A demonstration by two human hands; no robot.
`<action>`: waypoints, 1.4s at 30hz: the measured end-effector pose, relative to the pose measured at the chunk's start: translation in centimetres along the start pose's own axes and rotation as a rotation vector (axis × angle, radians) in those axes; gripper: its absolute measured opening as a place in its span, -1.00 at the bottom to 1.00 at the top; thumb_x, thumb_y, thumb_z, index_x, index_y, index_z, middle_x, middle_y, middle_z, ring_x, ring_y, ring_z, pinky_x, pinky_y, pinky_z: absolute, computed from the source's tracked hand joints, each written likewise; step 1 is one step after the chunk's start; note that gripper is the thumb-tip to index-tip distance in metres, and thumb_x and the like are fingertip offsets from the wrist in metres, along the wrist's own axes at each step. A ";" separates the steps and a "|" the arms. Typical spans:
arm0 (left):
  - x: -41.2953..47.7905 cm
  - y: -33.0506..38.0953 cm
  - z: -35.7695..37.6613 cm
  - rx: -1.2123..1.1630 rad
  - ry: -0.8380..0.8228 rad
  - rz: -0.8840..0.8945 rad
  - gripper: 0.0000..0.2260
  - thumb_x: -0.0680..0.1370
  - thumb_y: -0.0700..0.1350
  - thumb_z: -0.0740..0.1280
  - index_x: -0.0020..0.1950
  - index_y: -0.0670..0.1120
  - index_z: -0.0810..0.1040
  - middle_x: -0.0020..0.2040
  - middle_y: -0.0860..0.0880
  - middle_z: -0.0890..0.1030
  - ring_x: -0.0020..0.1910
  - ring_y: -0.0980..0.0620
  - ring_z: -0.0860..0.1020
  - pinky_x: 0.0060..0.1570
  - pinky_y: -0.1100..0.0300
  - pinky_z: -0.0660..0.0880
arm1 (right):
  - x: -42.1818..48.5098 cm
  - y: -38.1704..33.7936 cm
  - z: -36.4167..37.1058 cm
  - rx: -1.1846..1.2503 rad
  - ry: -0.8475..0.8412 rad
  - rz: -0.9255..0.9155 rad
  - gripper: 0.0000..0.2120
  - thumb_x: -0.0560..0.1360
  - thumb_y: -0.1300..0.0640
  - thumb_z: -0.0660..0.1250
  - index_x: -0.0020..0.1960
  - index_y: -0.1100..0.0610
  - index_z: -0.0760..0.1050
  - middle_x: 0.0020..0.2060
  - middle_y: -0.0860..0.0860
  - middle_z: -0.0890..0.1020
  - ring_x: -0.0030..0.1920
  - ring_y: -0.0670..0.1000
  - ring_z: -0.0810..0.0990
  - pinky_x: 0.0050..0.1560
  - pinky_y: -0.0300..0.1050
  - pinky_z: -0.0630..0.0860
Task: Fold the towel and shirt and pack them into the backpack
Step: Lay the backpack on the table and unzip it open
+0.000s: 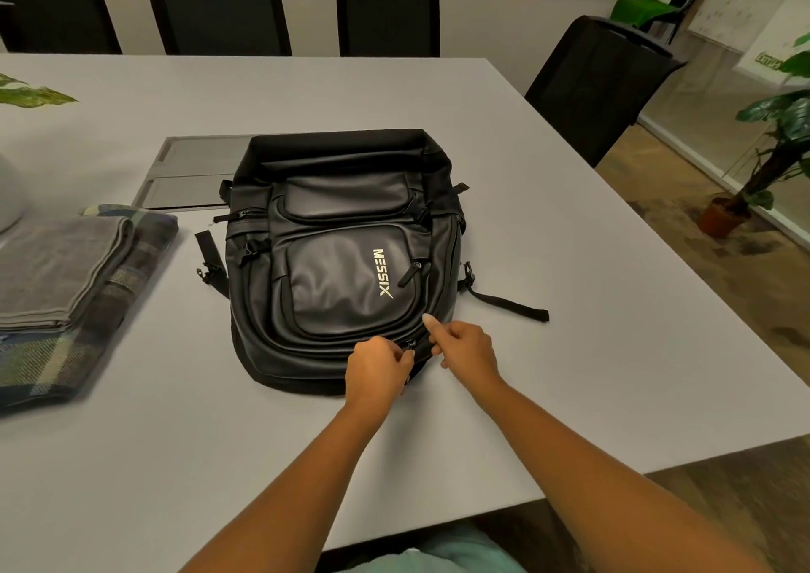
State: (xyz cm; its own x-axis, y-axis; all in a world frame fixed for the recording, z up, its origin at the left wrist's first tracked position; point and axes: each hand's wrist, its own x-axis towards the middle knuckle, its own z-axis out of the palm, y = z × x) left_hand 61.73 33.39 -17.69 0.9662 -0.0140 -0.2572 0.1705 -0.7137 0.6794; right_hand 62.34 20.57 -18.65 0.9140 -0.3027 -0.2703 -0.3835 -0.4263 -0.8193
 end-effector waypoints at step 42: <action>-0.9 -7.6 -8.0 0.053 0.380 -0.058 -0.78 0.57 -0.07 0.28 -0.05 -0.20 0.63 -0.22 -0.15 0.64 -0.24 -0.06 0.59 -0.18 0.25 0.40 | 0.7 -4.4 0.6 -0.362 0.427 -0.354 -0.89 0.46 0.11 0.36 -0.18 0.12 0.45 -0.20 0.01 0.47 -0.20 0.05 0.50 -0.16 -0.05 0.43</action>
State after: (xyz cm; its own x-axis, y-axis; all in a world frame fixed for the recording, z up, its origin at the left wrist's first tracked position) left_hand 61.13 44.45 -17.15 0.9597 0.2808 -0.0148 0.2266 -0.7413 0.6318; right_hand 64.75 22.72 -15.48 0.8886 -0.3715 0.2691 -0.1583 -0.7989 -0.5803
